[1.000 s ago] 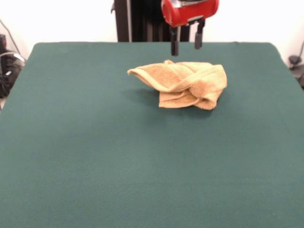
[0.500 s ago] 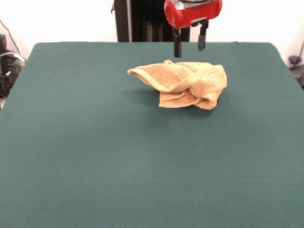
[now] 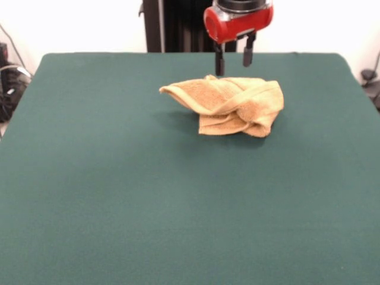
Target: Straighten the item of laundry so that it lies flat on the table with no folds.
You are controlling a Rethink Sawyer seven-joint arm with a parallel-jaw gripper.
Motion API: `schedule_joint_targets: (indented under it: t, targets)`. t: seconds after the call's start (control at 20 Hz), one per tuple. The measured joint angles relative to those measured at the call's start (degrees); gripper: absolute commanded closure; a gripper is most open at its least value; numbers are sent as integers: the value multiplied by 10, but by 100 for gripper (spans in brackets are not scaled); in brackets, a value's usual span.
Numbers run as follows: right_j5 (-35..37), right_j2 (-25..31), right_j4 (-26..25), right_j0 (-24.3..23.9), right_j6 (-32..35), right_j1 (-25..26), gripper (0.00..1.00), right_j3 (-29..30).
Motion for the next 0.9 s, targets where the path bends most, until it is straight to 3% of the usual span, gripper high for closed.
schedule_joint_targets:
  t: [0.9]
  targets:
    - [34,27,-16,-18,0,0,0,-2]
